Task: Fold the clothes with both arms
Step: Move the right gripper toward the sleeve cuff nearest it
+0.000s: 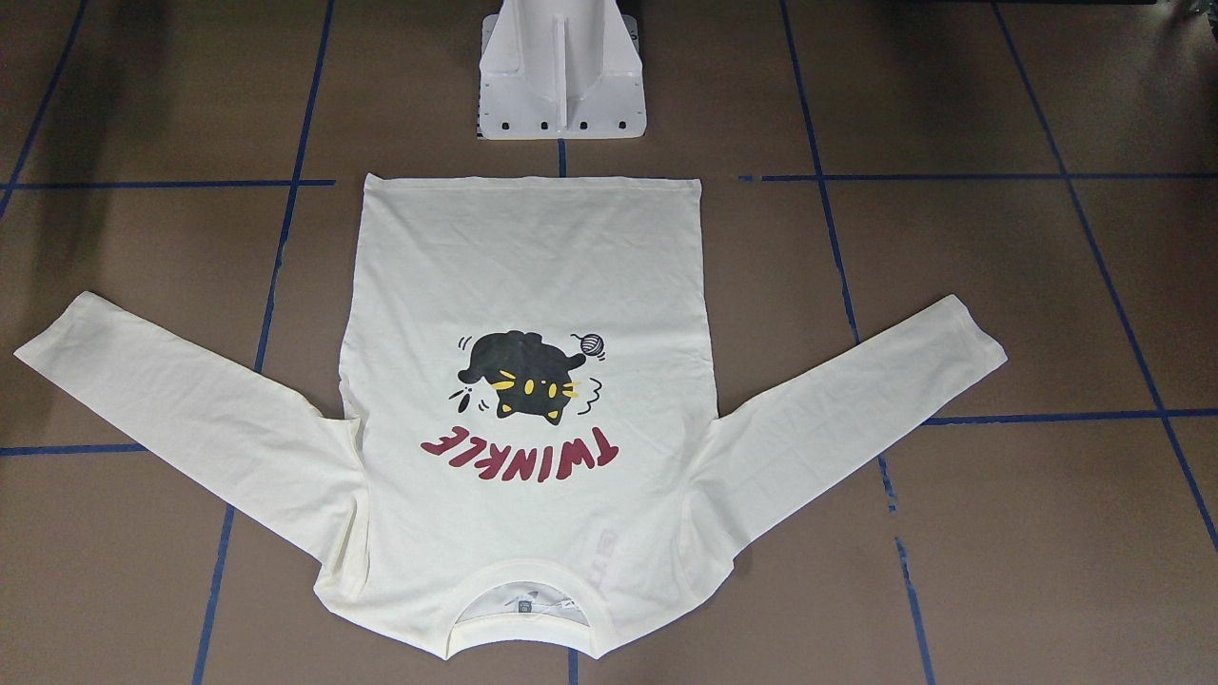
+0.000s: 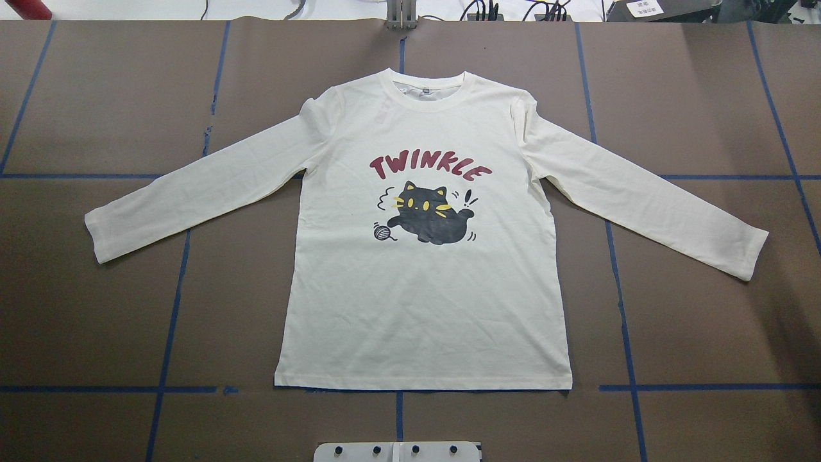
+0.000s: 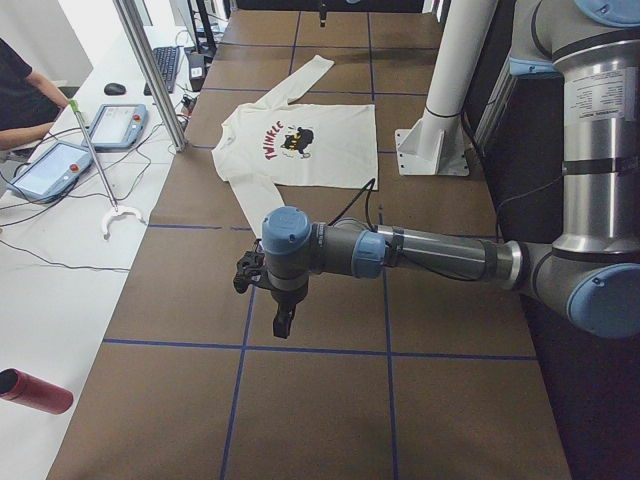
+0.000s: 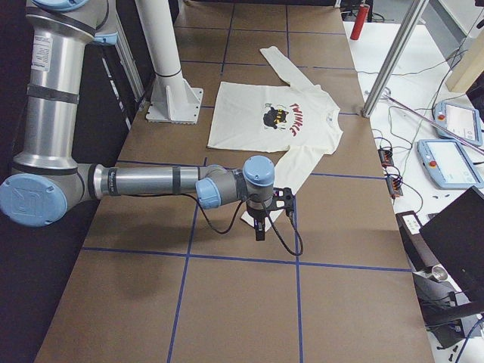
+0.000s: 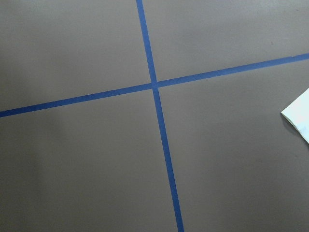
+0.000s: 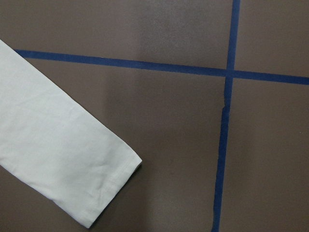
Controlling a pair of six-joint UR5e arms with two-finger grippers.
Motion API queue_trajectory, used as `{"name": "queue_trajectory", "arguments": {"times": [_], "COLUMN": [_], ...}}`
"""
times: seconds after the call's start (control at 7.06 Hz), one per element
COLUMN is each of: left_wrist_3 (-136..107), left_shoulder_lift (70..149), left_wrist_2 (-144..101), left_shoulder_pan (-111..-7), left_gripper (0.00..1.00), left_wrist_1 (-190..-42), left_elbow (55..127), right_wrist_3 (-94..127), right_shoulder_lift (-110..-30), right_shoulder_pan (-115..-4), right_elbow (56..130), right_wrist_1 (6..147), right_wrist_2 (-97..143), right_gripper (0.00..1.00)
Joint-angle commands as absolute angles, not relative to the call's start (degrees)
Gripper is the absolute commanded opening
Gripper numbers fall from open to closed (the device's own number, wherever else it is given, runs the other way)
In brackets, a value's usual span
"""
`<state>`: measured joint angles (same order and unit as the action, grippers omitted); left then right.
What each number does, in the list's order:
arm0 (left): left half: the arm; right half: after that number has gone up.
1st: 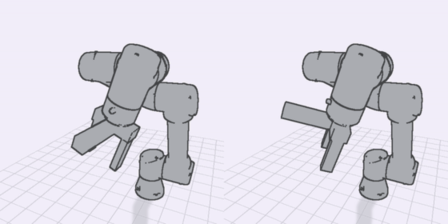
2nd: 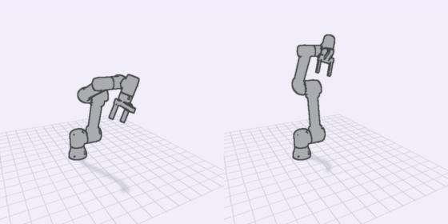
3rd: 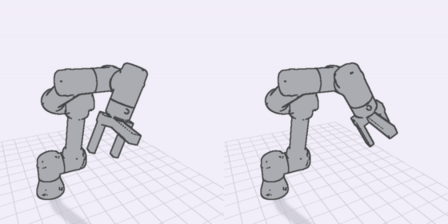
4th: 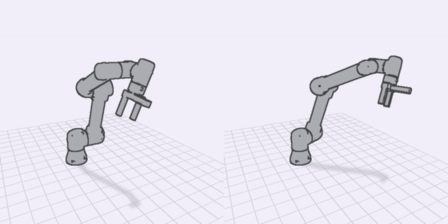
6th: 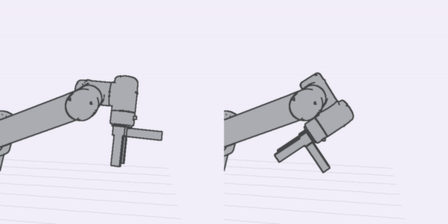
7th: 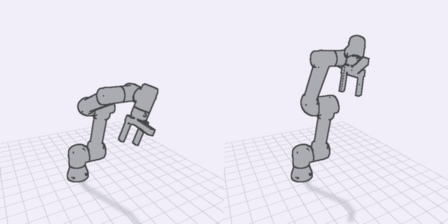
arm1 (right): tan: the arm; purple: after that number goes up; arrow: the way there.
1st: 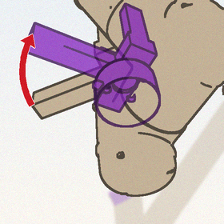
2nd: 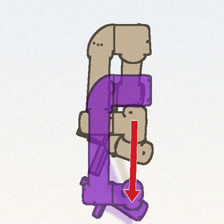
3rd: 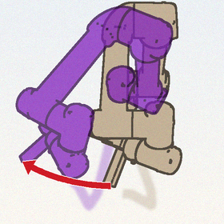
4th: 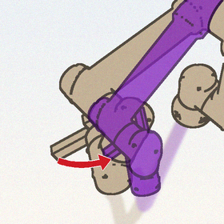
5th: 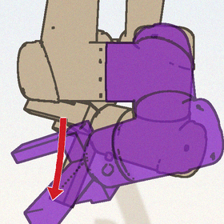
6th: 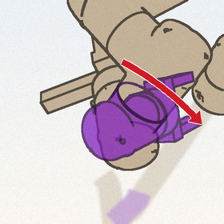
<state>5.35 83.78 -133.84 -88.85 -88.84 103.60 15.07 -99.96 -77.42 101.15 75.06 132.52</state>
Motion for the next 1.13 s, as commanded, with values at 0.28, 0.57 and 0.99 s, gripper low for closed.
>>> {"name": "queue_trajectory", "arguments": {"times": [0.28,0.57,0.99], "left_wrist_3": [5.1,5.1,5.3], "left_shoulder_lift": [83.8,82.3,82.2], "left_wrist_2": [-135.6,-135.7,-135.8], "left_shoulder_pan": [-88.9,-88.9,-88.9], "left_gripper": [1.0,1.0,1.0], "left_wrist_1": [-88.9,-89.4,-89.6], "left_elbow": [103.7,104.1,104.1], "right_wrist_3": [14.9,14.2,20.3], "right_shoulder_lift": [-99.5,-97.1,-99.3], "right_shoulder_pan": [-77.3,-79.5,-79.8], "right_elbow": [101.3,101.4,102.0], "right_wrist_1": [75.1,77.6,75.7], "right_wrist_2": [133.2,134.1,134.2], "right_gripper": [1.0,1.0,1.0]}}
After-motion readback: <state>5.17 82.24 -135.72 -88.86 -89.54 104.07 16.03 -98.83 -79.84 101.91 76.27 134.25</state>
